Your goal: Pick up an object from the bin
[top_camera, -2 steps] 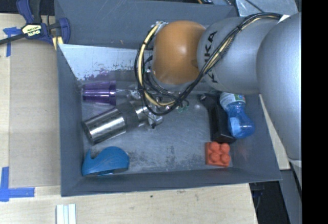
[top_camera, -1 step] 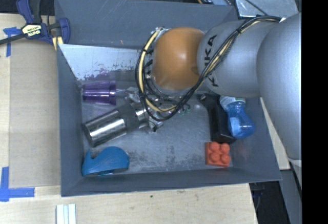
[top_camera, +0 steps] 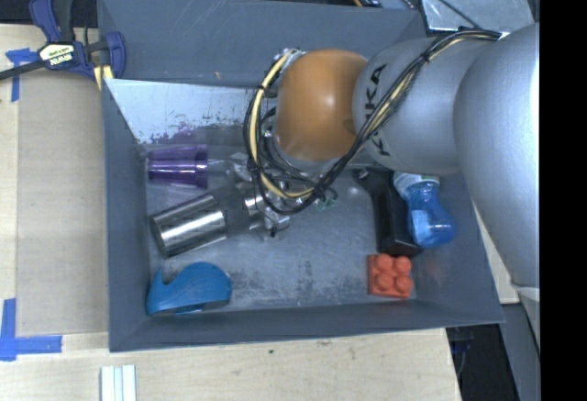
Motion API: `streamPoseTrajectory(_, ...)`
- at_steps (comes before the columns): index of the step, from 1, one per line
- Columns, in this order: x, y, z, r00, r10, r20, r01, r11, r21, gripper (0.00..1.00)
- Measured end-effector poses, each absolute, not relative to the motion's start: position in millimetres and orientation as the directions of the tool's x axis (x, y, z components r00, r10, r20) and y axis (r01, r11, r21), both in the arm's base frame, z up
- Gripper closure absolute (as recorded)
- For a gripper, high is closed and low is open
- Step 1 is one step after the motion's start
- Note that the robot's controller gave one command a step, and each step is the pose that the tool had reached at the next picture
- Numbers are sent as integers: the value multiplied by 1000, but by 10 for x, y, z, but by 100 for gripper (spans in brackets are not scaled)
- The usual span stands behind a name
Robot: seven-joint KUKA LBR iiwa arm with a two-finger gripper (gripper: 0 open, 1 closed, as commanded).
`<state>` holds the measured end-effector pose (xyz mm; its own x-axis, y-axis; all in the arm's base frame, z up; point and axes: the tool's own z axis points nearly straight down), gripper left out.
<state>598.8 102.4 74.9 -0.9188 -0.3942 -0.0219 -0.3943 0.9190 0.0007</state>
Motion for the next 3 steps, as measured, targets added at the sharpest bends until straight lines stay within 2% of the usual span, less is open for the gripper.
streamPoseTrajectory(1,5979,1152,737,-899,-437,-28,-436,900,-8,100)
streamPoseTrajectory(2,5979,1153,737,-899,-436,-28,-436,900,-8,100)
streamPoseTrajectory(3,5879,965,897,-748,-662,-37,-662,749,-19,100)
